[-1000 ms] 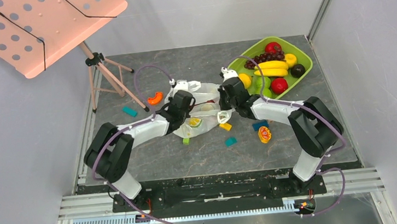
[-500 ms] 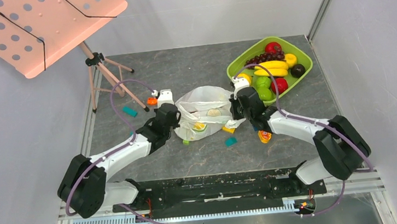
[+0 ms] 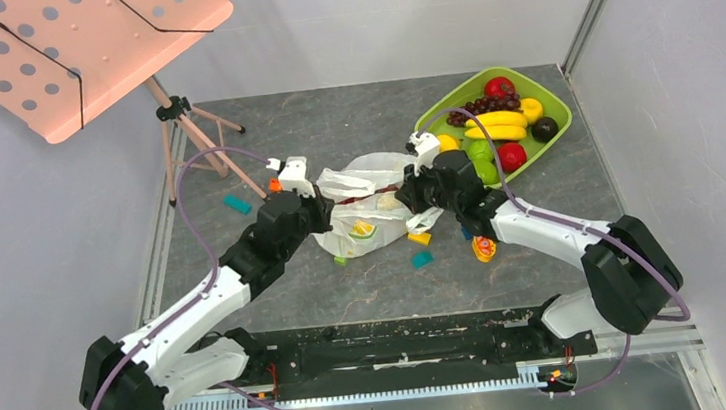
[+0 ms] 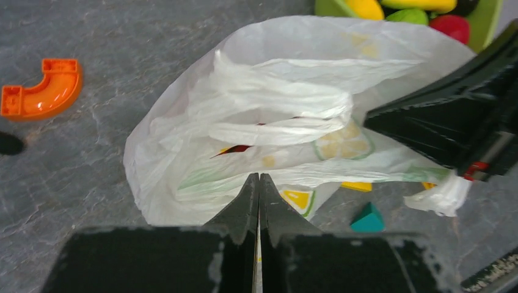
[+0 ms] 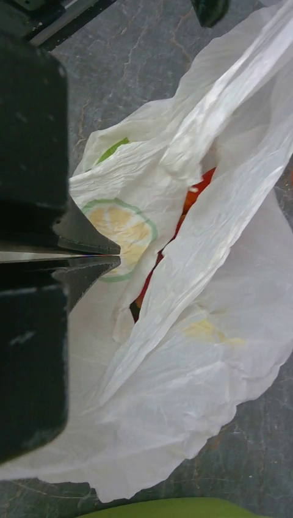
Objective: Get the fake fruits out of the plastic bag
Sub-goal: Adjust the plastic bag at the center of the board, then take out the fake fruit from the plastic bag.
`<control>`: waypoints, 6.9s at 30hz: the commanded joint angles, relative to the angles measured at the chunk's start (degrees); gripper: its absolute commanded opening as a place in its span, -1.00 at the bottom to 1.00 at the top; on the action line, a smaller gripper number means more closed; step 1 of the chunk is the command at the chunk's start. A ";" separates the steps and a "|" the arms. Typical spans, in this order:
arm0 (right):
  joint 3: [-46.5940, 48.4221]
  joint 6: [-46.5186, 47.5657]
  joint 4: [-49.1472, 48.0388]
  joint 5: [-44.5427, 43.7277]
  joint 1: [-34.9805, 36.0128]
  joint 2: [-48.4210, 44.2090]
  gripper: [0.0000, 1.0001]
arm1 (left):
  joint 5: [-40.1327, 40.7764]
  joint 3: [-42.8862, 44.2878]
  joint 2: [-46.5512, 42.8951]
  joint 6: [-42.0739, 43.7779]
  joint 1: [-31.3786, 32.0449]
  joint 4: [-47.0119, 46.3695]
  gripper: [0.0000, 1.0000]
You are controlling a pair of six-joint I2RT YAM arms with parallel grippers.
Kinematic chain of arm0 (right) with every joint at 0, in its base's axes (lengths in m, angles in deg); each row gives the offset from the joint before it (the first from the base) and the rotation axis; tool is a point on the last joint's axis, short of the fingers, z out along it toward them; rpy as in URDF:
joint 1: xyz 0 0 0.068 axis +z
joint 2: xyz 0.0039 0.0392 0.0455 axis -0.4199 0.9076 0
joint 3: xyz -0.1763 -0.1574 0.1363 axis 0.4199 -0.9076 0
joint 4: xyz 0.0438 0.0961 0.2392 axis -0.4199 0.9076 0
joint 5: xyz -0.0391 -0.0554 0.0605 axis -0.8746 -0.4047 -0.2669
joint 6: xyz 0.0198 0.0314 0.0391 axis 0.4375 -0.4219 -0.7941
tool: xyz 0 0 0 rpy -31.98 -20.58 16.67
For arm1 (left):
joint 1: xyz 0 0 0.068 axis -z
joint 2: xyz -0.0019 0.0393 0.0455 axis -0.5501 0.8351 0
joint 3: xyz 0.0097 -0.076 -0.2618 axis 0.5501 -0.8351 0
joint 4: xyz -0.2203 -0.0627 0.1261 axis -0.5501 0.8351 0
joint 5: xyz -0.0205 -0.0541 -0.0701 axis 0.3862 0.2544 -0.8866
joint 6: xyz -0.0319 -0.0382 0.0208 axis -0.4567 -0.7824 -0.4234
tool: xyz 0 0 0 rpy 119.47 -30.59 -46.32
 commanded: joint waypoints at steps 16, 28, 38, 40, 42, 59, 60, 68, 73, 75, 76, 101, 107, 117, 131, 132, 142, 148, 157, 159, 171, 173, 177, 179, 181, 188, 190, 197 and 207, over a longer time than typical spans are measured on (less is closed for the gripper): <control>11.94 -6.49 -2.51 1.77 0.15 9.07 -0.95 | -12.79 9.64 12.90 0.25 7.97 -3.36 -0.96; 8.94 -6.29 -2.47 1.30 0.15 8.20 -0.95 | -3.94 14.91 21.12 4.24 7.37 -8.89 -0.96; 6.16 -6.45 -2.82 0.80 0.24 6.67 -0.95 | -4.37 15.70 27.99 3.34 3.09 -11.28 -0.96; 6.32 -6.49 -2.76 0.72 0.38 6.52 -0.95 | -4.37 14.81 28.81 3.32 2.29 -11.75 -0.96; 6.76 -6.39 -2.37 0.73 0.61 6.62 -0.95 | -5.01 14.03 28.99 3.15 1.96 -12.24 -0.96; 17.46 -6.79 3.34 -3.56 3.36 11.86 -0.95 | -5.67 13.36 31.67 2.01 1.60 -13.45 -0.96; 18.56 -6.96 4.25 -4.18 3.47 12.57 -0.95 | -5.57 13.20 31.32 2.05 1.60 -13.45 -0.96; 24.47 -7.50 9.90 -7.18 4.46 18.55 -0.95 | -8.42 12.25 30.56 2.27 1.60 -14.47 -0.96; 26.74 -7.07 12.61 -7.46 4.70 21.93 -0.95 | -11.64 10.58 30.08 2.27 1.60 -16.50 -0.96; 27.17 -6.49 13.56 -9.39 4.72 23.10 -0.95 | -10.05 10.34 29.97 2.11 1.44 -16.22 -0.96; 26.93 -6.23 13.82 -10.00 4.70 23.22 -0.95 | -9.41 10.28 29.90 1.73 1.12 -16.19 -0.96; -6.26 -5.55 2.21 -12.56 11.49 1.67 -0.96 | -9.23 10.51 33.01 -1.60 -4.34 -18.11 -0.96; -14.58 -6.20 -3.09 -13.87 11.66 -4.51 -0.82 | -11.29 7.11 29.39 -0.45 -3.06 -18.80 -0.96; -4.33 -7.47 4.90 -19.13 11.70 -4.24 -0.20 | -12.94 1.61 21.69 1.38 4.79 -19.03 -0.96; 4.34 -10.65 7.27 -24.51 11.32 5.51 0.02 | -11.66 -3.16 17.81 0.77 7.37 -19.29 -0.96; 4.47 -10.91 7.31 -25.32 11.20 5.91 0.03 | -11.63 -3.36 17.61 0.85 7.69 -19.33 -0.96; 6.28 -14.51 3.79 -27.69 9.65 11.24 0.15 | -11.71 -4.74 17.97 1.39 10.16 -20.42 -0.96; 7.89 -15.28 2.14 -26.46 8.95 14.21 0.07 | -11.76 -4.99 18.43 1.48 10.98 -20.93 -0.96; 8.40 -14.53 0.18 -23.03 8.15 16.42 -0.40 | -11.23 -5.83 17.84 1.57 11.18 -21.32 -0.96; 8.09 -14.11 -0.36 -22.43 8.05 16.31 -0.59 | -11.13 -6.07 17.66 1.56 11.18 -21.33 -0.96; 3.21 -4.89 -3.27 -15.27 8.07 7.84 -1.00 | -8.08 -6.65 15.34 -0.54 11.17 -20.53 -0.96; 1.98 -2.69 -3.56 -12.52 8.06 5.02 -1.00 | -7.63 -6.00 14.44 -0.55 11.18 -19.72 -0.96; 0.38 2.84 -2.52 -6.40 8.13 0.67 -1.00 | -6.23 -4.50 12.01 -0.47 11.14 -17.68 -0.96; 0.22 5.13 -1.07 -3.86 8.15 -0.80 -1.00 | -5.45 -3.57 10.83 -0.29 11.18 -16.73 -0.96; 0.35 7.02 0.50 -1.57 8.15 -1.68 -1.00 | -4.66 -2.50 9.90 0.10 11.14 -16.03 -0.96; -0.78 10.64 2.44 3.60 8.15 -4.56 -1.00 | -0.87 0.68 8.48 1.88 11.03 -14.47 -0.96; -0.88 10.65 2.23 5.23 8.14 -4.98 -1.00 | -1.26 2.09 9.51 2.47 10.94 -14.22 -0.96; -0.91 10.73 2.40 8.12 8.16 -6.76 -1.00 | -2.39 3.67 13.48 2.84 10.95 -14.63 -0.96; 1.45 8.84 5.06 3.73 8.19 -9.64 -1.00 | -4.48 1.36 14.03 2.01 10.98 -15.63 -0.96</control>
